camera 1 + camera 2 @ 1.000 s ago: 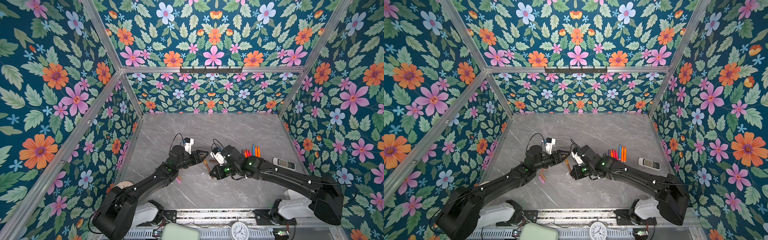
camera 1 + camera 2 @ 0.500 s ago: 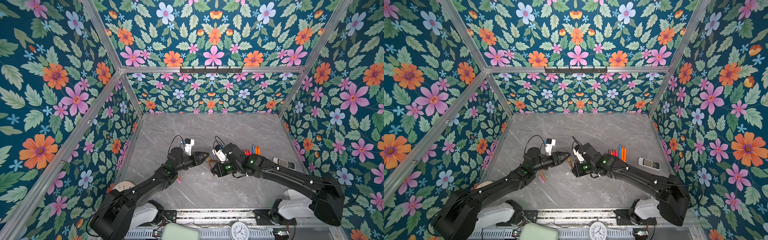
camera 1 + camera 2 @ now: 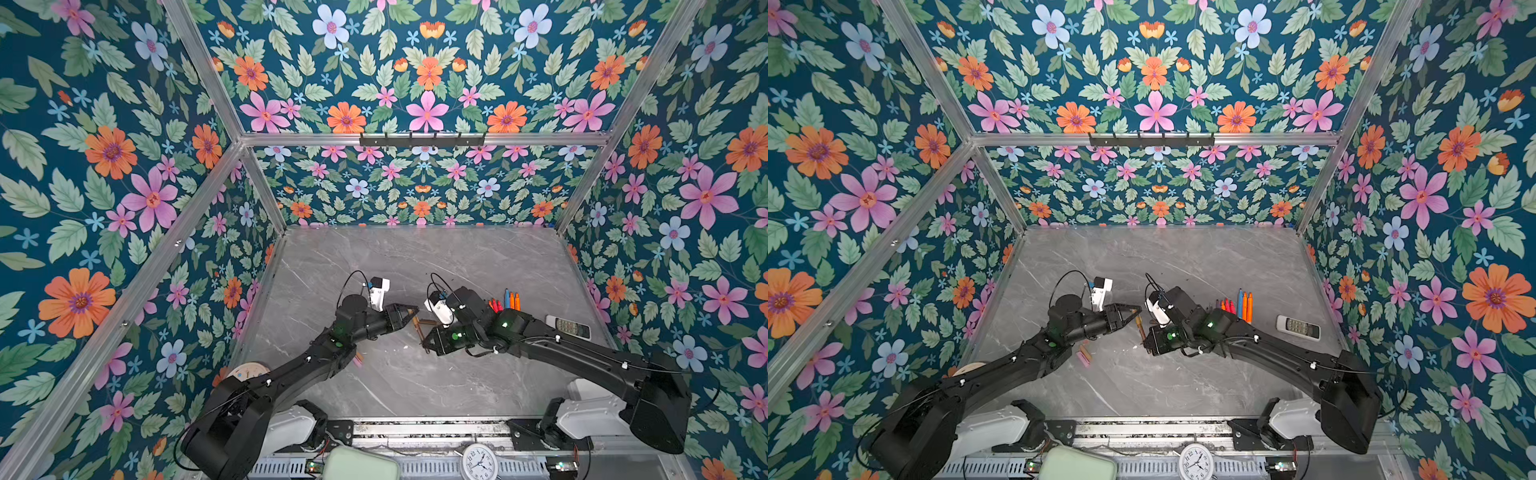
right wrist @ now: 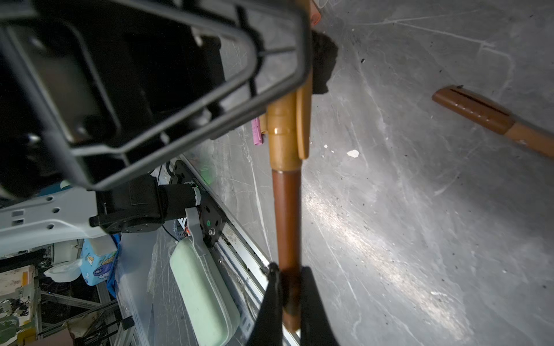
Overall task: Open the pen caps
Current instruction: 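Raise the brown pen toward the left gripper while the left reaches for its tan cap, then close the left gripper on the tan cap and pull the pen out with the right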
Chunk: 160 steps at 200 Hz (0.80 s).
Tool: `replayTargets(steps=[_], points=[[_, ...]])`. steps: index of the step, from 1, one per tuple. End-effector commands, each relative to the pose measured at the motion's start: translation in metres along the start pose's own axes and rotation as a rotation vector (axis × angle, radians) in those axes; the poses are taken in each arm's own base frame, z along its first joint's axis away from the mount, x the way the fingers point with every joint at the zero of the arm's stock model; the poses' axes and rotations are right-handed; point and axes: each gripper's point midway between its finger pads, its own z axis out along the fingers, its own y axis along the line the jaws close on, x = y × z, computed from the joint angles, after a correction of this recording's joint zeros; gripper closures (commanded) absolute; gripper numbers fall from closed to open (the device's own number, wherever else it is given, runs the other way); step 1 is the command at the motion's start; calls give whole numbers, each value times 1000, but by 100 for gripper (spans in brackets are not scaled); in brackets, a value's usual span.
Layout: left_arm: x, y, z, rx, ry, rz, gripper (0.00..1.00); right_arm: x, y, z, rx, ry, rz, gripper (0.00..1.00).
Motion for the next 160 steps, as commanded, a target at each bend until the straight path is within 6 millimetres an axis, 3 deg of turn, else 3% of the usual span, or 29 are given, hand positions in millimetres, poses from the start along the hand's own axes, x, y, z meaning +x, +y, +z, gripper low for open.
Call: replayTargets(steps=[1,37,71,93,128,160], points=[[-3,-11,1,43,-10,17,62,-5,5,-1,-19,-18,-3,100],[-4,-14,0,48,-13,23,70,-3,3,1,-17,-9,-2,100],[-2,-16,1,60,-1,27,100,-2,1,1,-5,-10,2,100],[-2,-15,1,57,-1,23,100,-3,-4,-1,21,-21,5,100],[-1,-13,1,58,-2,12,100,-2,-7,-1,34,-29,10,71],[-2,-16,0,65,-8,11,100,-3,-5,3,22,-24,17,68]])
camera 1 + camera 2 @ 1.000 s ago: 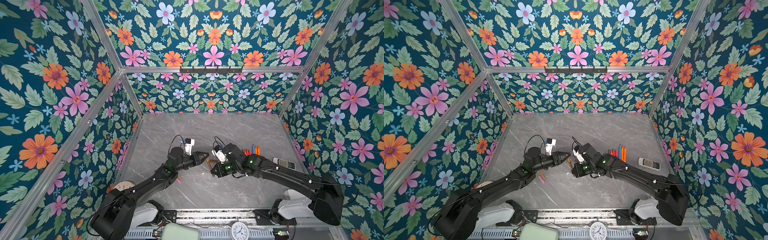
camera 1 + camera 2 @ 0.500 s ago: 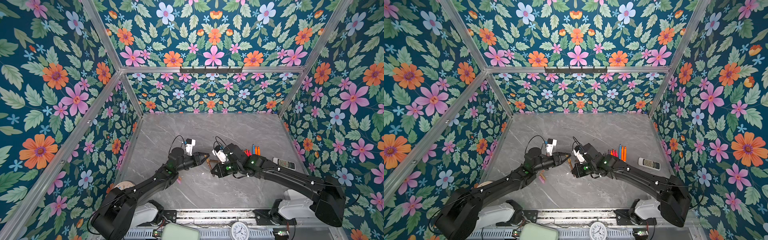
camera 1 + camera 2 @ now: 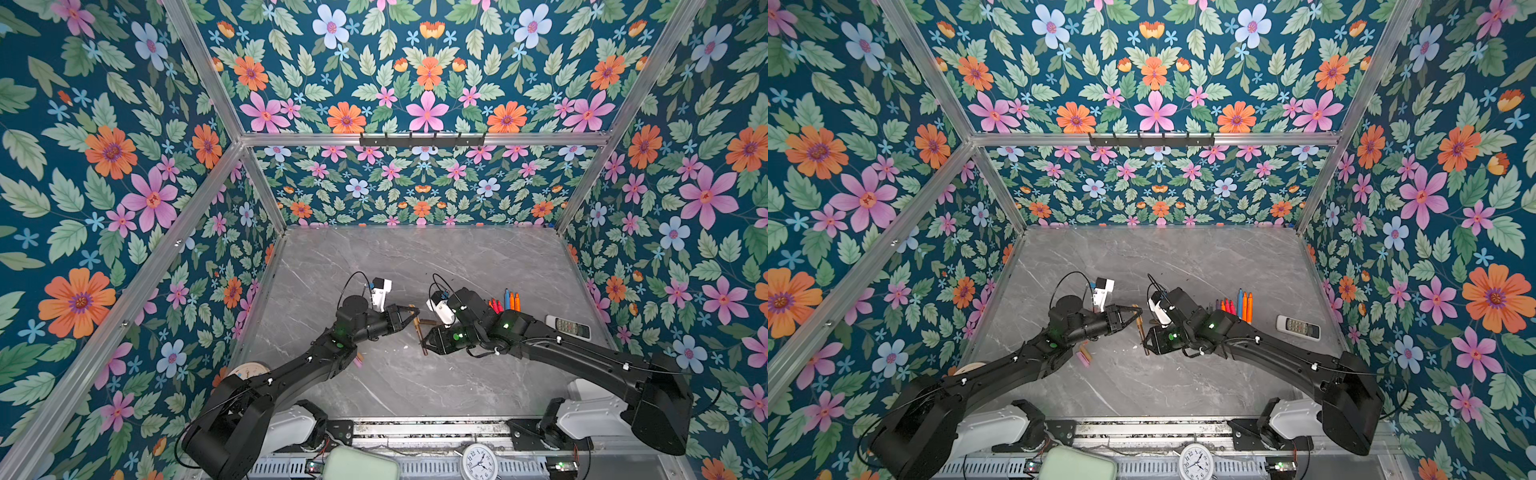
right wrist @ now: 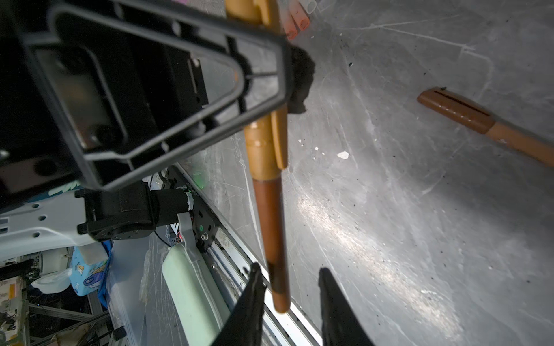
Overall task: Open the pen caps
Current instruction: 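Close the left gripper on the tan cap and pull the pen out with the right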
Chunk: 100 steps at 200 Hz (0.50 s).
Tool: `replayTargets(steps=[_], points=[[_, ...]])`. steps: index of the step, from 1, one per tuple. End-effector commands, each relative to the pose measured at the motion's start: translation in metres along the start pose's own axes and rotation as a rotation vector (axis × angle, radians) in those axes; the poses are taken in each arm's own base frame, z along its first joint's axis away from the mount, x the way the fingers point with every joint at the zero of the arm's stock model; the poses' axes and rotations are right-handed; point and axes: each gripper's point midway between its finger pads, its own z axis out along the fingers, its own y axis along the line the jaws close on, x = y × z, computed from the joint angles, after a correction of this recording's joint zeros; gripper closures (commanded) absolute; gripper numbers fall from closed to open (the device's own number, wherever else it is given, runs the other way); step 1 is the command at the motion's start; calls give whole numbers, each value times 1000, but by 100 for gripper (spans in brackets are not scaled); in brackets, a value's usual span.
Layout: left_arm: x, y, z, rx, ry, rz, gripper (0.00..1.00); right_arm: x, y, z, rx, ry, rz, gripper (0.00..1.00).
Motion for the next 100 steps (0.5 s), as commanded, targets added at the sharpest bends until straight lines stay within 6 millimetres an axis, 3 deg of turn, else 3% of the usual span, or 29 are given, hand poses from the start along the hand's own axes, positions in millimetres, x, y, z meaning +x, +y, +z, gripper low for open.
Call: replayTargets(steps=[1,38,91,100], points=[[-5,-8,-1,29,-19,19,100,-4,2,3,-7,-11,11,68],[-4,-9,-1,37,-20,14,100,-5,7,7,-31,1,15,70],[-4,-11,-3,42,-21,16,100,-6,12,12,-61,12,15,100],[-3,-10,-3,42,-21,16,100,-5,12,12,-62,15,17,100]])
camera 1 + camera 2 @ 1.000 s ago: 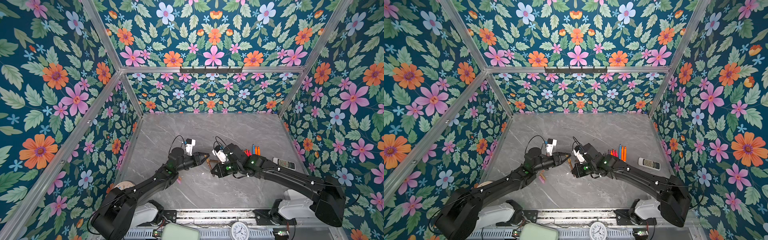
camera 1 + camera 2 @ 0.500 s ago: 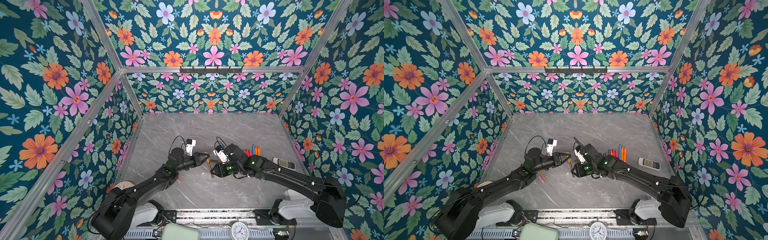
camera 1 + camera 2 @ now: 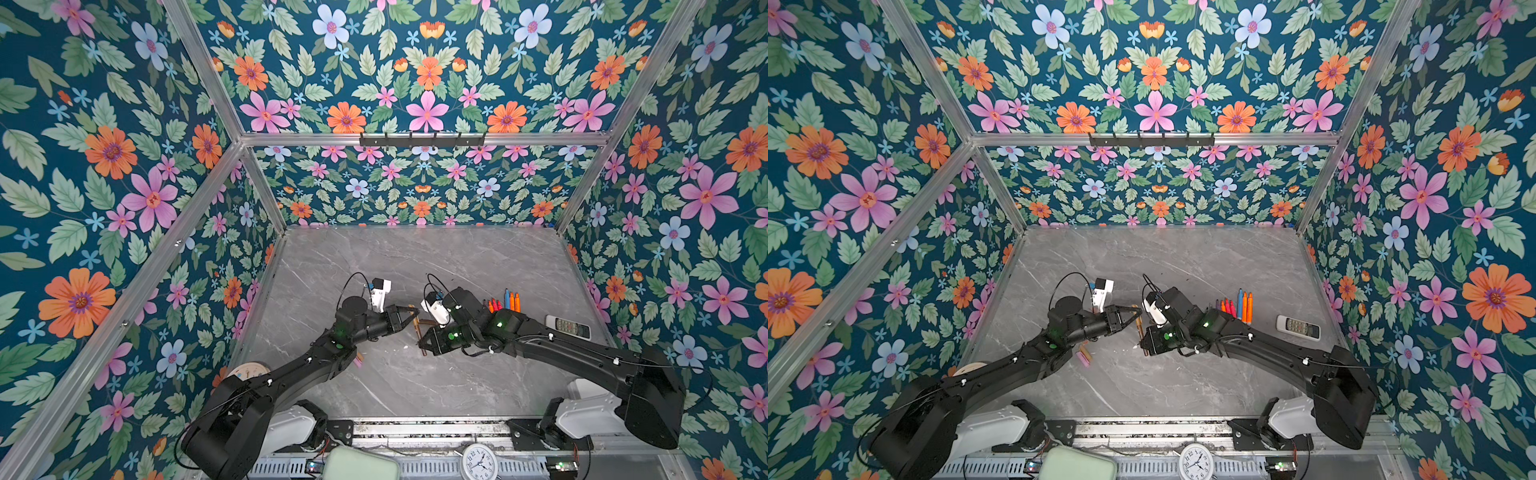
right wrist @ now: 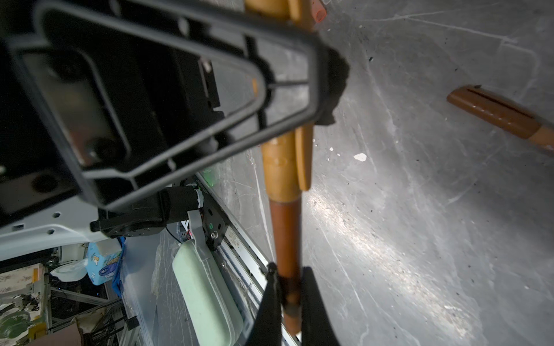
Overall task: Open the pen caps
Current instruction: 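Close the left gripper on the tan cap and pull the pen out with the right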
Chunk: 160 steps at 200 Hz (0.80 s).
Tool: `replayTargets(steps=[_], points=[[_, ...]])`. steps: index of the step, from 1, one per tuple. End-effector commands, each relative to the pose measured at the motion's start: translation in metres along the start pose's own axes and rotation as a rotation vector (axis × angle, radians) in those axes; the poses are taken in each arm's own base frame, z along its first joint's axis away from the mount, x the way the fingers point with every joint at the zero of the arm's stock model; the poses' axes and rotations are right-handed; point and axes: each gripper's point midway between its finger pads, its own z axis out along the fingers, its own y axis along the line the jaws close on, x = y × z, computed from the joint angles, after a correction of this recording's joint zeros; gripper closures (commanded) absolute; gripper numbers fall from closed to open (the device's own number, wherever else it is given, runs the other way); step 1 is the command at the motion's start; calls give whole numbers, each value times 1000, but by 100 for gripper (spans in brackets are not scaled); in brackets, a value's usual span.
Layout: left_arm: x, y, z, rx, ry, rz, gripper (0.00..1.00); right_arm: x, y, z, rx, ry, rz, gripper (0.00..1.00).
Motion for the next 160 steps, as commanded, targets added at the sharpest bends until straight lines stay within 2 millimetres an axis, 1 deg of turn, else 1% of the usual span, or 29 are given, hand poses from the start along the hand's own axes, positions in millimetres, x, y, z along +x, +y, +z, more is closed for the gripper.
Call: replayTargets(steps=[1,29,46,74,84,105,118,126,139,153,160], points=[[-4,-10,-1,36,-16,19,100,-3,3,1,-15,-8,6,100],[-3,-10,0,41,-6,21,100,-3,5,1,-26,-3,4,100],[-2,-11,1,49,1,20,91,-4,7,0,-28,-6,3,100],[-2,-11,1,51,1,21,83,-5,7,-1,-26,-8,-1,100],[-2,-12,1,52,1,22,82,-5,7,-1,-26,-8,-2,100],[-1,-12,1,54,6,22,77,-5,7,0,-26,-6,0,100],[0,-12,1,55,10,22,71,-5,7,1,-26,-4,1,100],[0,-13,1,58,10,25,72,-5,7,0,-26,-5,1,100],[0,-14,0,62,9,27,82,-5,7,0,-25,-4,1,100],[0,-15,0,65,9,31,82,-5,7,0,-24,-4,-1,100],[-1,-16,0,67,8,32,84,-5,7,0,-22,-3,-2,100]])
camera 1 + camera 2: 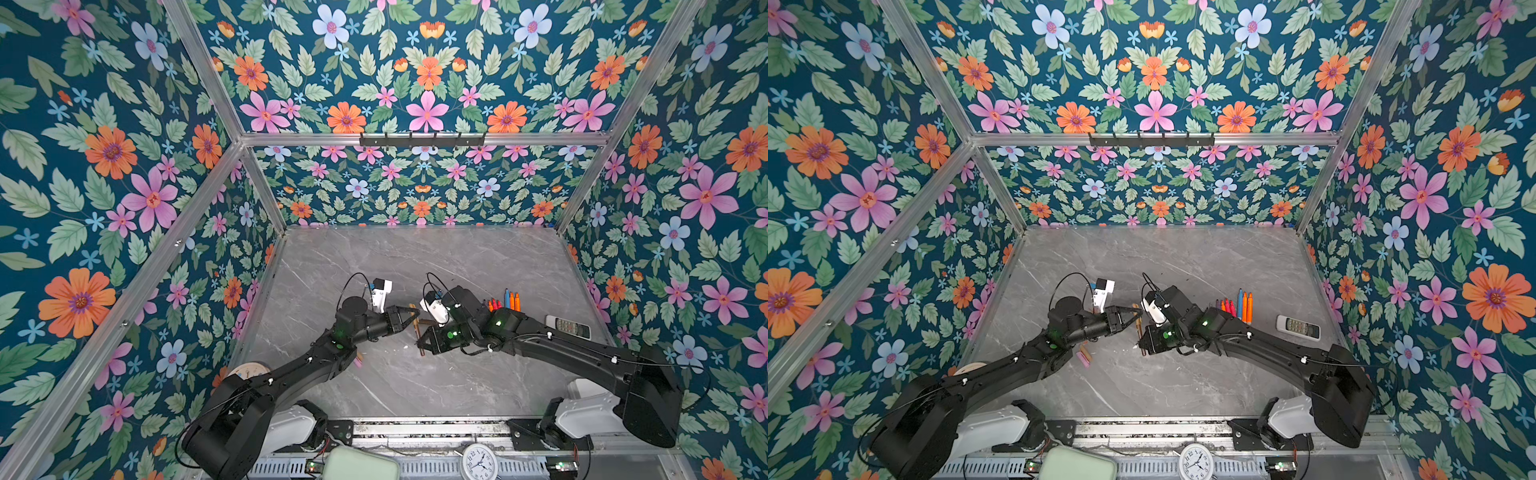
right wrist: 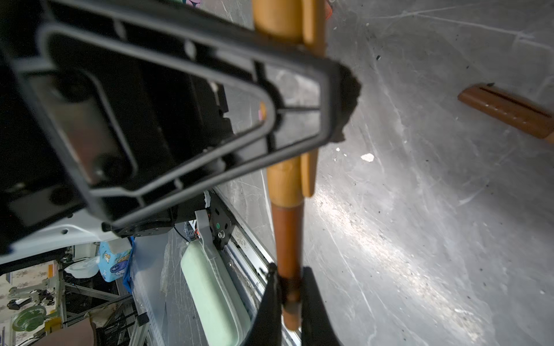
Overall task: Open the pen caps
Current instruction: 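Close the left gripper on the tan cap and pull the pen out with the right, then lower the brown pen into the row while the left carries the tan cap away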
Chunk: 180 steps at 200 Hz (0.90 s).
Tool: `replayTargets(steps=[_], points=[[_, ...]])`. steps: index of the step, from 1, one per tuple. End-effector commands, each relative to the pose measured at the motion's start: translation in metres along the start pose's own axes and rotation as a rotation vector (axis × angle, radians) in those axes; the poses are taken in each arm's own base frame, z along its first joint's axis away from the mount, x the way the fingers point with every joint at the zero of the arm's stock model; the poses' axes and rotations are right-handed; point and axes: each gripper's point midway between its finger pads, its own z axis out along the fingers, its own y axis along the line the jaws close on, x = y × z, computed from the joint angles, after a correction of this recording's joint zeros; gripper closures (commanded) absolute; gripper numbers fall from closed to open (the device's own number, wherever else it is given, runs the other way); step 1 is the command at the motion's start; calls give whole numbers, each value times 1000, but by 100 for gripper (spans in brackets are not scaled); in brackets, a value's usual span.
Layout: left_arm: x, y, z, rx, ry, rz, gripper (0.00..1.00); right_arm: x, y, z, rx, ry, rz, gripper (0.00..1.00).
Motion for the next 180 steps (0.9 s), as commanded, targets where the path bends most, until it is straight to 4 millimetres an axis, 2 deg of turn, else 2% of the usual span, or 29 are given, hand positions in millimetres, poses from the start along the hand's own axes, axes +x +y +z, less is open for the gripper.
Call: replayTargets(steps=[1,34,67,85,104,149,180], points=[[-3,-14,-1,52,-4,28,85,-3,3,-1,-3,-10,-9,100],[-3,-15,-2,54,-6,34,100,-4,3,-2,-4,-10,-9,100],[-7,-15,-3,34,-25,43,100,-2,6,-1,-14,2,-13,100],[-15,-15,-5,-2,-48,72,100,2,3,4,0,12,-10,100],[-37,-20,-9,-35,-100,113,100,12,6,15,3,29,-18,100],[-113,-39,-39,-21,-256,143,100,35,8,40,-21,74,6,100],[-135,-48,-51,-35,-293,175,100,43,4,43,-10,88,9,100]])
